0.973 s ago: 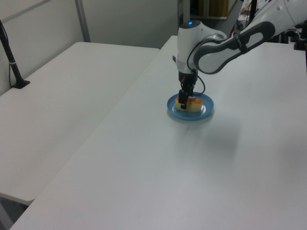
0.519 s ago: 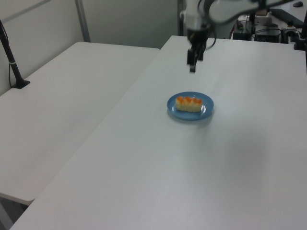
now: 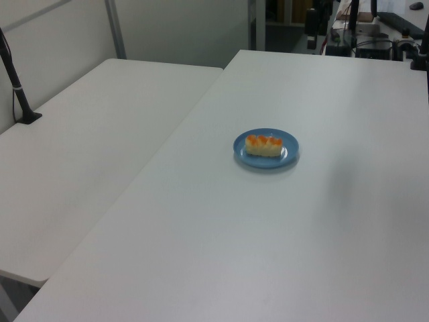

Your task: Put the bread onto the plate

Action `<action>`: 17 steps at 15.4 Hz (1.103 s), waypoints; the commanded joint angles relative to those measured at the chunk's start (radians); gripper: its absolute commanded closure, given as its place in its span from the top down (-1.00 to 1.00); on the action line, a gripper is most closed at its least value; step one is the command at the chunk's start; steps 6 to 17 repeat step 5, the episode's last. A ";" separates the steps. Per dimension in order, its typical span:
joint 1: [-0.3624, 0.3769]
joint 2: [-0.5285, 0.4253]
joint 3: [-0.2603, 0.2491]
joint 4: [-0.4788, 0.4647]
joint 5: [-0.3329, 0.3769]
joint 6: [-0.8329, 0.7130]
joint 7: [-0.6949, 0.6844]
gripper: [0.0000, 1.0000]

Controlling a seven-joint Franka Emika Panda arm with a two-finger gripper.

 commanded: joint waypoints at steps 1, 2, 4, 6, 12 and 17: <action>0.000 -0.032 0.005 -0.049 0.004 -0.001 -0.037 1.00; 0.000 -0.031 0.004 -0.046 0.002 -0.001 -0.037 1.00; -0.002 -0.031 -0.003 -0.043 0.002 -0.001 -0.037 1.00; -0.002 -0.032 -0.004 -0.041 0.002 -0.001 -0.037 1.00; -0.002 -0.032 -0.004 -0.041 0.002 -0.001 -0.037 1.00; -0.002 -0.032 -0.004 -0.041 0.002 -0.001 -0.037 1.00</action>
